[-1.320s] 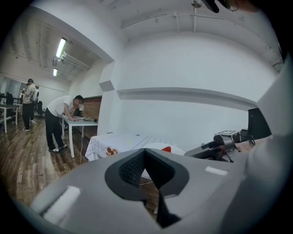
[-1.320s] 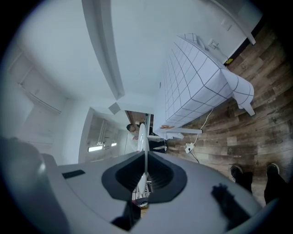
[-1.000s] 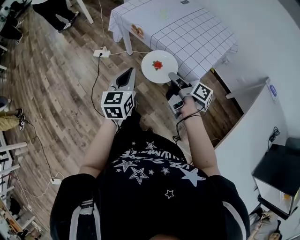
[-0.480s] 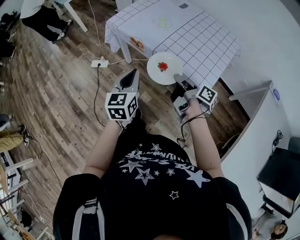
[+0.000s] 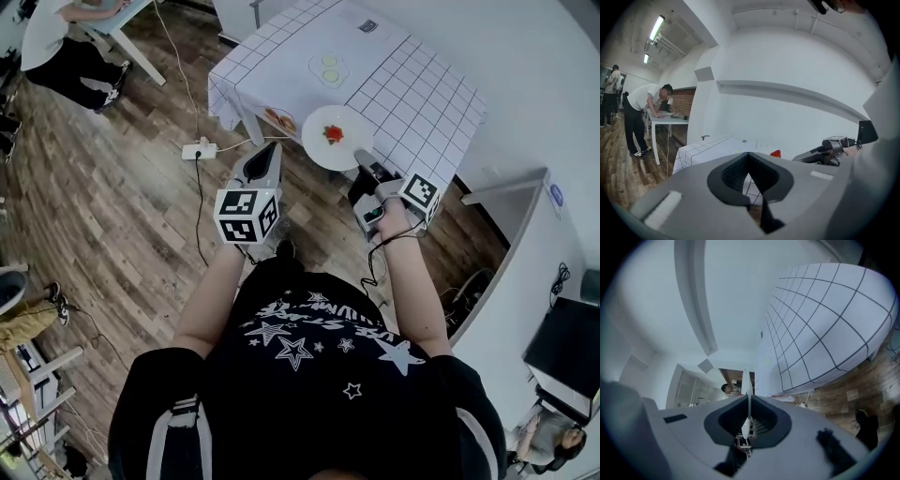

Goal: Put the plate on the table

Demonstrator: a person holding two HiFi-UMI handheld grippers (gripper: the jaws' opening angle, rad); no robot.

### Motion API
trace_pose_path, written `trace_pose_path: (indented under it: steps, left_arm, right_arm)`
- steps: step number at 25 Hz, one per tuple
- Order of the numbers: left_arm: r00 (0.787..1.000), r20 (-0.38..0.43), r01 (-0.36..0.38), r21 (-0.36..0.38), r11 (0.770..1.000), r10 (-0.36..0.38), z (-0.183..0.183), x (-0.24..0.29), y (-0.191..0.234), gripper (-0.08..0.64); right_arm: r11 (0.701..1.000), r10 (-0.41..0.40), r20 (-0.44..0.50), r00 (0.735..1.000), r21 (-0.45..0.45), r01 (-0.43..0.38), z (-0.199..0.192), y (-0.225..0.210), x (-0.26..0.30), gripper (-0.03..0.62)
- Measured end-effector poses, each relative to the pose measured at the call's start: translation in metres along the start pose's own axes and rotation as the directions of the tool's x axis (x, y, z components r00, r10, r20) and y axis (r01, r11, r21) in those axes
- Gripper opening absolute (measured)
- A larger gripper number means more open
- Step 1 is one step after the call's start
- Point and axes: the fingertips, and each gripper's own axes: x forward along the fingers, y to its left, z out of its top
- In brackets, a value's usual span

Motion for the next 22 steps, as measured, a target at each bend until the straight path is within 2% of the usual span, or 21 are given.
trace_pose_path:
  steps: [2, 4, 7, 9, 14, 22]
  left_arm:
    - [1.0, 0.002, 0.002, -0.012, 1.0, -0.002, 0.0, -0.006, 0.015, 0.008]
    - [0.999, 0.028, 0.02, -0.017, 1.0, -0.019, -0.015, -0.018, 0.036, 0.008]
    - [0.997, 0.05, 0.055, 0.026, 0.998, -0.057, -0.028, -0.017, 0.064, 0.008]
    - [0.997, 0.027, 0.073, 0.062, 0.995, -0.075, -0.012, 0.006, 0.067, 0.008]
    - [0.997, 0.005, 0.073, -0.02, 0.997, -0.073, 0.021, 0.044, 0.08, 0.008]
    - [1.0, 0.006, 0.008, -0.044, 0.999, -0.008, 0.028, 0.059, 0.112, 0.008]
  right_arm:
    - [1.0, -0.004, 0.0, 1.0, -0.004, 0.004, -0.011, 0.004, 0.01, 0.021]
    - [0.999, 0.014, 0.018, 1.0, -0.029, -0.014, -0.034, -0.002, 0.021, 0.021]
    - [0.998, 0.009, 0.046, 0.999, -0.067, -0.006, -0.053, -0.011, 0.041, 0.021]
    - [0.999, -0.012, 0.054, 0.998, -0.044, 0.014, -0.036, -0.005, 0.055, 0.021]
    - [0.999, -0.037, 0.055, 0.998, -0.012, 0.038, -0.003, 0.01, 0.077, 0.021]
    - [0.998, -0.046, 0.019, 0.999, -0.034, 0.047, 0.015, 0.014, 0.118, 0.021]
